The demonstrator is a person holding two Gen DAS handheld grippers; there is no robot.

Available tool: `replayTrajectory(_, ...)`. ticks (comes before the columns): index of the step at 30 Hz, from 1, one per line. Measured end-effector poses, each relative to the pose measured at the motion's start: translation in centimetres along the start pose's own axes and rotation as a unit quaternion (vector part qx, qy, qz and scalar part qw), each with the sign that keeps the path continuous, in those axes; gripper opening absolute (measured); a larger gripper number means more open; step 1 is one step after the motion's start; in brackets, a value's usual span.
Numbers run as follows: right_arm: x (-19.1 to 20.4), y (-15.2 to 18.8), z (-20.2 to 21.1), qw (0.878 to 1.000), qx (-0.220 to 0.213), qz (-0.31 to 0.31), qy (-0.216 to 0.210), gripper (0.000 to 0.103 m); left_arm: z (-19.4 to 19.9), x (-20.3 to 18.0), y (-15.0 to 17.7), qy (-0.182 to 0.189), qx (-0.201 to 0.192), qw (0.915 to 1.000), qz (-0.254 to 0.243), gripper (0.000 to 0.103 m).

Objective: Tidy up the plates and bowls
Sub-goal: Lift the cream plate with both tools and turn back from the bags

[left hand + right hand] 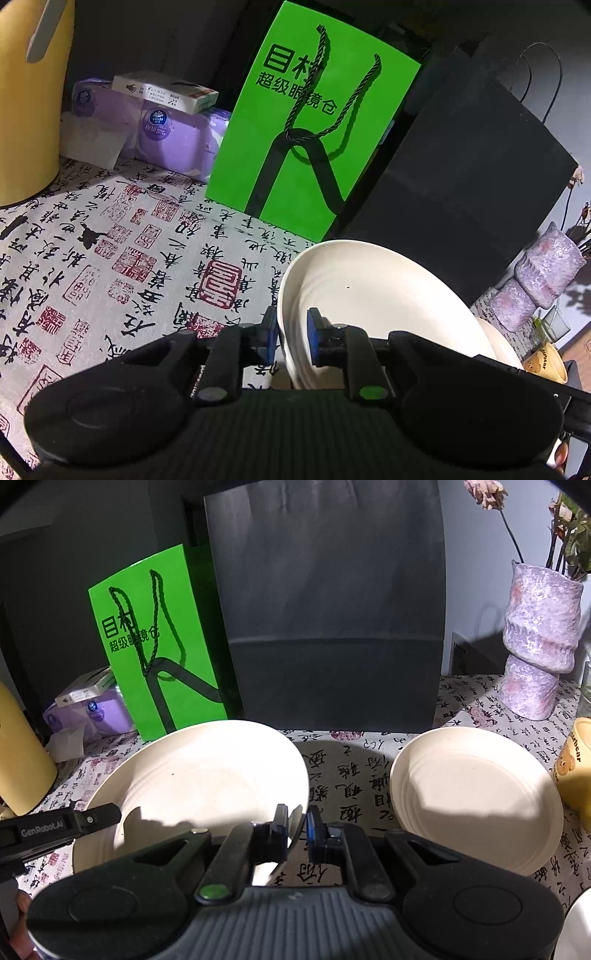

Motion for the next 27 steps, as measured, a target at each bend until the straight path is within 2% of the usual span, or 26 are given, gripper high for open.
replayTrajectory(16, -0.2, 0.9, 2.4, 1.0, -0.001, -0.025, -0.018, 0.01, 2.2, -0.4, -0.1, -0.005, -0.022, 0.9997, -0.009, 0.016)
replayTrajectory(27, -0.2, 1.3, 4.9, 0.999, -0.009, -0.033, -0.033, 0.01, 5.2, -0.8, 0.3, -0.009, -0.03, 0.9995, -0.009, 0.016)
Point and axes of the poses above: each gripper's, at about its wrist camera, not at the fingertips, and z roughly against the way its jaws point, x to its left, y to its underside, the point moved 1 cm from there along -z, roughly the way its jaws point, and after that the axes turned 9 degrees about -z, right-handed, at the moved point
